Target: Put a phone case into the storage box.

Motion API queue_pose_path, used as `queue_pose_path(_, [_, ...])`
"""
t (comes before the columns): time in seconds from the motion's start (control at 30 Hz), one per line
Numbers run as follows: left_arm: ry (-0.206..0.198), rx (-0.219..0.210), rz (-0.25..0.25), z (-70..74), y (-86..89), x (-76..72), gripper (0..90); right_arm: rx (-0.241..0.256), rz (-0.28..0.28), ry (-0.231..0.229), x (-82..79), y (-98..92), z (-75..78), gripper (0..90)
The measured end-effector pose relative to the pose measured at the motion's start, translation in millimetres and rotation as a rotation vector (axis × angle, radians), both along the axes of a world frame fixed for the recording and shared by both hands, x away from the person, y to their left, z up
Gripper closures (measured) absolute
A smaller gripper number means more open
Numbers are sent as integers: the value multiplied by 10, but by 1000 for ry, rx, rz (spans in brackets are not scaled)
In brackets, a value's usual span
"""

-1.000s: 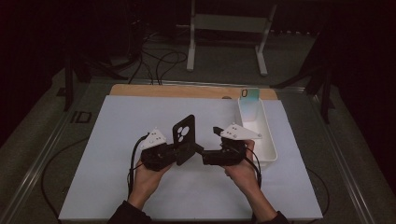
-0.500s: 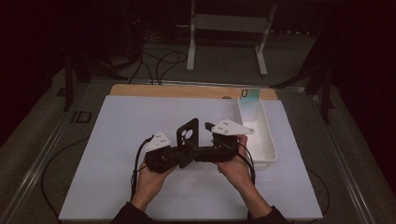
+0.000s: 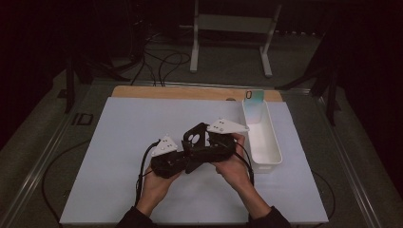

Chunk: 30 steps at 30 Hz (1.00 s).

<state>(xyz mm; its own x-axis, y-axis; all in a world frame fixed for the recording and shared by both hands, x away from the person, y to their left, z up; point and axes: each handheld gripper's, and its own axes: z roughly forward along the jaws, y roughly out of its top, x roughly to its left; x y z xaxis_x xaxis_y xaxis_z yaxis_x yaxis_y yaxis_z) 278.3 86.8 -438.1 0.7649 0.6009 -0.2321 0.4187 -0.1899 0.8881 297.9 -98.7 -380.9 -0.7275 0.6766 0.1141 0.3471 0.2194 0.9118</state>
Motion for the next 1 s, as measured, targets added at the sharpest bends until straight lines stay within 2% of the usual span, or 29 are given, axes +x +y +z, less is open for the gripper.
queue_pose_path(0.47, [-1,0,-3,-7,-24,-13,852,-15,-7,27,13,13,-26,124])
queue_pose_path(0.7, [-5,-4,-4,-7,-18,-12,839,-12,-20,12,-6,13,-28,139])
queue_pose_path(0.8, [-11,1,-3,3,-5,-15,719,-9,-21,9,-9,15,-29,140])
queue_pose_path(1.0, [-37,52,50,12,17,-45,449,-4,-21,9,-8,16,-37,139])
